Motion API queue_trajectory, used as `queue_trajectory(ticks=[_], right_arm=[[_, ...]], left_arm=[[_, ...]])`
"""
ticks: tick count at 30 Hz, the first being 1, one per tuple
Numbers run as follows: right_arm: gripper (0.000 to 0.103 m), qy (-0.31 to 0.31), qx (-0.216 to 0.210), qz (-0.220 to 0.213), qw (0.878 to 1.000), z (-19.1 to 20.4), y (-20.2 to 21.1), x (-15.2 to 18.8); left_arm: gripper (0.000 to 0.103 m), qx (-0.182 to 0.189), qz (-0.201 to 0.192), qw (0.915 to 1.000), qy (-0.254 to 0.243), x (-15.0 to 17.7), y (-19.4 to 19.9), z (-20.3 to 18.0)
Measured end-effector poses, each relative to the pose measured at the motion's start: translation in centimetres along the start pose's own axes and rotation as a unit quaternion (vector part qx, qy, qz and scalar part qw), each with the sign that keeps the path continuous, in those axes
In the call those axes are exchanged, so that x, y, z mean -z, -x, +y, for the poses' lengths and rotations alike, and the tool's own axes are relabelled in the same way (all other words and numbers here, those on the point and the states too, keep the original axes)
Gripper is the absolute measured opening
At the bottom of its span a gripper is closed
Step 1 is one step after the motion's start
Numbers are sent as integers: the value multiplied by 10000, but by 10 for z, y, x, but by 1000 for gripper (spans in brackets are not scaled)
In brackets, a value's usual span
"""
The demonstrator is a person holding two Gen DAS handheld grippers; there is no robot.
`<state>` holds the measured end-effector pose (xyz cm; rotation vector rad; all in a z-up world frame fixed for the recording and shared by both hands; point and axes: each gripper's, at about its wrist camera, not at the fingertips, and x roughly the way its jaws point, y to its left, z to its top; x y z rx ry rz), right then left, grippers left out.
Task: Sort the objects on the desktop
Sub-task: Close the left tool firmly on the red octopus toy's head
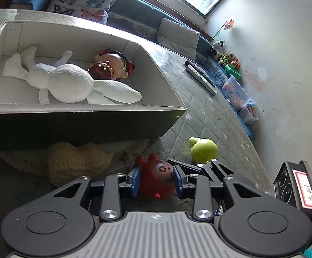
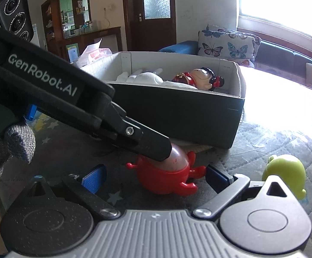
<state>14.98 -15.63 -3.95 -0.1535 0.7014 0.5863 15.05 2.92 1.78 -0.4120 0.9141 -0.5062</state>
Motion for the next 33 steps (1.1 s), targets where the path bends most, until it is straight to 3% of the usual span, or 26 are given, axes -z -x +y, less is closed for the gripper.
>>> queue_trajectory(ticks=[33], right_arm=[[100,38,116,-56,9999,7,-3,2]], left_arm=[[48,-107,335,9994,-69,-5,-17,-7]])
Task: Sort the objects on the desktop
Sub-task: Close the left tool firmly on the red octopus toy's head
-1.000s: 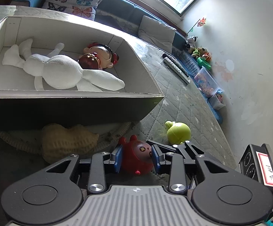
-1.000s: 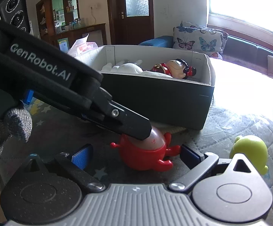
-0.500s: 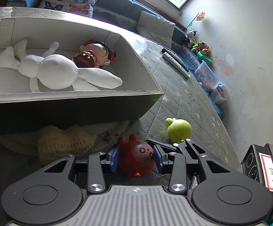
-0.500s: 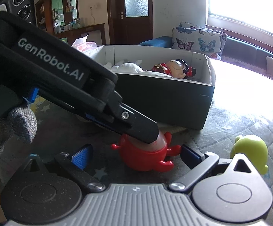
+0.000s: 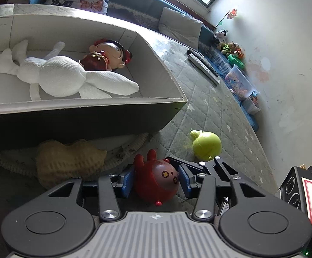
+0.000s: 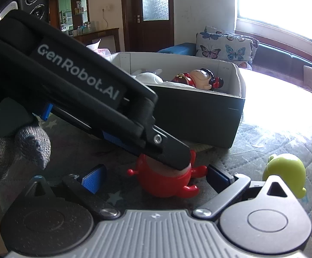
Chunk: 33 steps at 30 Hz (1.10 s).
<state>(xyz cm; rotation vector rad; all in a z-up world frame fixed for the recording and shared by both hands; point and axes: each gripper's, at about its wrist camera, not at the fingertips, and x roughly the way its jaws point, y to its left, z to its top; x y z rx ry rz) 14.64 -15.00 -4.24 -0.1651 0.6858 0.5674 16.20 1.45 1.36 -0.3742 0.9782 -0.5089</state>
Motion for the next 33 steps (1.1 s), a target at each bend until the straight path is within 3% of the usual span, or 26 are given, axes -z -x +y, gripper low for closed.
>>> queue_trajectory(ticks=[10,33], right_arm=[[97,-123,-58,-27,9999,-6,1,0],[76,2,-51,-22,10000,-7,5,0]], left_arm=[[49,49,-21,10000,-64,3,0,0],[48,86,45,9997,-217,2,6,4]])
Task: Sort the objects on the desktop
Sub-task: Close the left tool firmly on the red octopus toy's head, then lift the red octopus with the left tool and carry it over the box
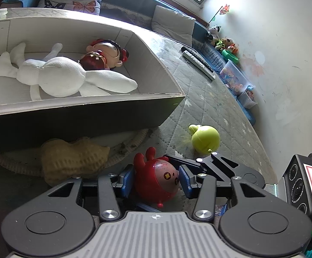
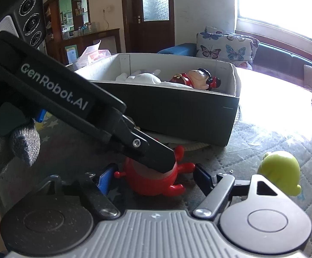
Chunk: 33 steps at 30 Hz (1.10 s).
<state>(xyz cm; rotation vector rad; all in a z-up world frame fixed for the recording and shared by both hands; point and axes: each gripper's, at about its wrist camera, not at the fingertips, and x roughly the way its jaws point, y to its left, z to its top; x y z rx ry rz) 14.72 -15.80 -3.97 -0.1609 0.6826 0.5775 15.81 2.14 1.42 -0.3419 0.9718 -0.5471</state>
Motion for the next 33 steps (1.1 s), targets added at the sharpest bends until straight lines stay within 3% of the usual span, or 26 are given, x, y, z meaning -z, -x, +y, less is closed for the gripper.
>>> queue_trajectory(ticks=[18,26,33], right_arm=[[73,321,160,-274,9990,7,20,-17],[73,627,252,-610,9958,3,30,-56],[73,767,163,-641,9949,-6,11,-97]], left_arm=[[48,172,-270,9995,-84,-8,24,-10],[48,158,-723,9968,-297,-37,49,-23],[48,46,-973,9949,-254,-74,54,-14]])
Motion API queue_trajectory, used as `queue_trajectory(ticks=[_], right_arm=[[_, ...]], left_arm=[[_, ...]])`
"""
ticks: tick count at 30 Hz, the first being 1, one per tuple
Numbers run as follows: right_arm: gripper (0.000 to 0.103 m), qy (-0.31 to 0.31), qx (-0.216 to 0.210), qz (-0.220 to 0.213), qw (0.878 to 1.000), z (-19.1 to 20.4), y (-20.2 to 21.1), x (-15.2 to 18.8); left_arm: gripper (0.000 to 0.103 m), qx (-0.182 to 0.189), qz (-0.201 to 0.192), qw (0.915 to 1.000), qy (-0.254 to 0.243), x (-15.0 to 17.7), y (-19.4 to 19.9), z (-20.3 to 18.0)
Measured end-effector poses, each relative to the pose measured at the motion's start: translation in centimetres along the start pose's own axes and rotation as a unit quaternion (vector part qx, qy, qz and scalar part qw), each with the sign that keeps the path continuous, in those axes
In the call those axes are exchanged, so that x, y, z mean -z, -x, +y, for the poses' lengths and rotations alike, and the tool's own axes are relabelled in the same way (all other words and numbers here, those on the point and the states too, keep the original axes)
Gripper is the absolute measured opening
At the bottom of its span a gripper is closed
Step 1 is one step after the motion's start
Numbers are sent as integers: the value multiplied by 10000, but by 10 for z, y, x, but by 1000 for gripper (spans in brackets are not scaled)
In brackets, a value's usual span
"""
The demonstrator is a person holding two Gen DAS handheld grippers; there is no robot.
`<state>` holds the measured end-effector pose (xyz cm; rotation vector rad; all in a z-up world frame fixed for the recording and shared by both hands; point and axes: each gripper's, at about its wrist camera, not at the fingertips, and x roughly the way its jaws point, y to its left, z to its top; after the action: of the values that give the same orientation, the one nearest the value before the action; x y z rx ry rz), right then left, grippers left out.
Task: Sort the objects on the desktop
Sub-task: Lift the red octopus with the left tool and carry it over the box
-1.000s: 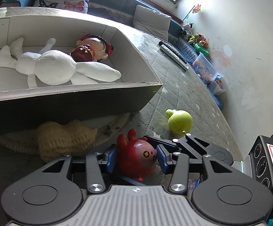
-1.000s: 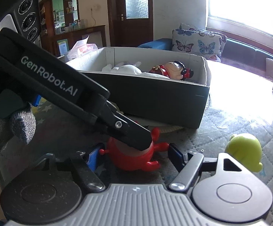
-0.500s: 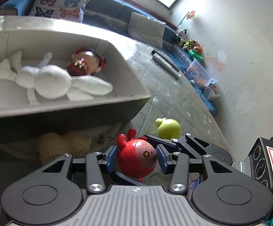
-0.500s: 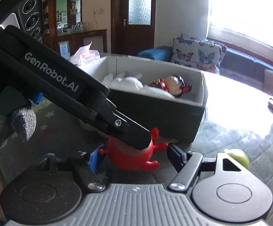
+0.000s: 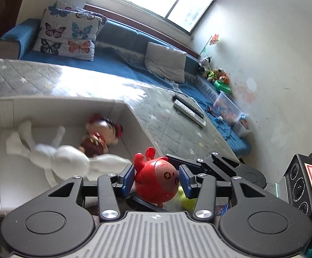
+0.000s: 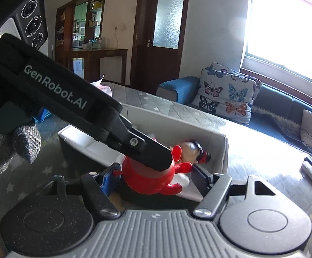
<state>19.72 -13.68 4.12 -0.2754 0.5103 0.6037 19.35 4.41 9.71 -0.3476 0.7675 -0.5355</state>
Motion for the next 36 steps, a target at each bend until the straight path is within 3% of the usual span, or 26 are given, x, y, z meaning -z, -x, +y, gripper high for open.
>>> queue_trajectory(ticks=[9,20,36], right_arm=[[73,-105,-187,385,9990,-19,-48,-17],[73,-198,-339,1063,9936,-29,-88,-5],[73,-227,-358,1314,9904,-29,-100,-9]], left_arm=[[48,-45,178,9992,345,-28,-33,36],[48,-61,574,9961,669,-24,-69,68],[48,-142,795,9930,857,-20,-84,80]])
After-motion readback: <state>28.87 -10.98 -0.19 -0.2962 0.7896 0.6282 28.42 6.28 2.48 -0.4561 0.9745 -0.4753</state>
